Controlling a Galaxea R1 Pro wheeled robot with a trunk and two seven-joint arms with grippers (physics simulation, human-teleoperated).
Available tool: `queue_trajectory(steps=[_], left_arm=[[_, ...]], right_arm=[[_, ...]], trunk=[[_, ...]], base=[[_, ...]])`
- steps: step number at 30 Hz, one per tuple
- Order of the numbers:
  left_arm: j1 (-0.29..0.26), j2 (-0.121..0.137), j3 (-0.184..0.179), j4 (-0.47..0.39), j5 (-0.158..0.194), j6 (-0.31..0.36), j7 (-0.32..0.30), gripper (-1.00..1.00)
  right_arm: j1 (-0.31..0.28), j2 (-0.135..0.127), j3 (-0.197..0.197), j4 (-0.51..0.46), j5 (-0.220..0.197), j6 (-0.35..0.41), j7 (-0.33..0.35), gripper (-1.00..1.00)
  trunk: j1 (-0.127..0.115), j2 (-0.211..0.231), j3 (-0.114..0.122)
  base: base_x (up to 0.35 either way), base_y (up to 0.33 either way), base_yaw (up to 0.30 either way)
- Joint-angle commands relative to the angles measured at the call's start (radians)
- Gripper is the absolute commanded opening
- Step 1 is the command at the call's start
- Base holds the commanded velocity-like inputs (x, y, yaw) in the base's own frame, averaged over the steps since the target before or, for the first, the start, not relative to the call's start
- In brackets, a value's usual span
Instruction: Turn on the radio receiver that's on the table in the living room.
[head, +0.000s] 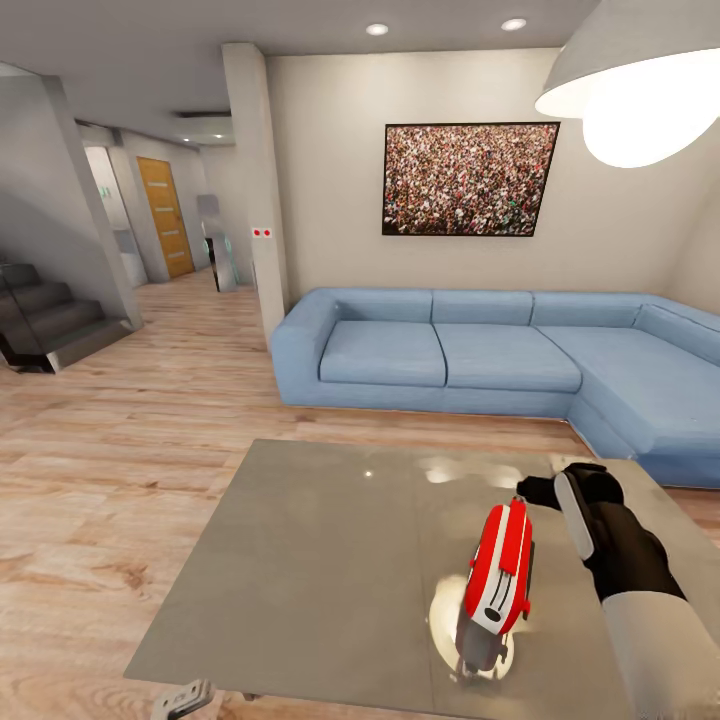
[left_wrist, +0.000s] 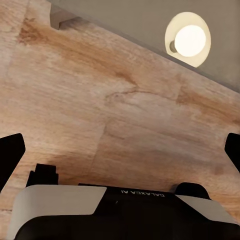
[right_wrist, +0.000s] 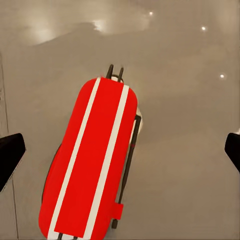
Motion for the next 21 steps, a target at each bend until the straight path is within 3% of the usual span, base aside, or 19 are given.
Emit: queue_trajectory(steps=[1,9,21], left_arm=[[0.0,0.0,0.0,0.0,0.0,0.0,0.0,1.0],[0.0,0.0,0.0,0.0,0.0,-0.001,0.001,1.0],[0.0,0.001,0.0,0.0,0.0,0.0,0.0,1.0]], right_arm=[[-0.012,0.0,0.0,0.024,0.0,0.0,0.0,1.0],[-0.093,0.0,0.001,0.241,0.004,-0.03,0.0,1.0],[-0.103,0.001,0.001,0.279,0.002,-0.056,0.002,1.0]], trunk=[[0.0,0.0,0.0],[0.0,0.0,0.0],[0.0,0.0,0.0]], base=[[0.0,0.0,0.0],[0.0,0.0,0.0],[0.0,0.0,0.0]])
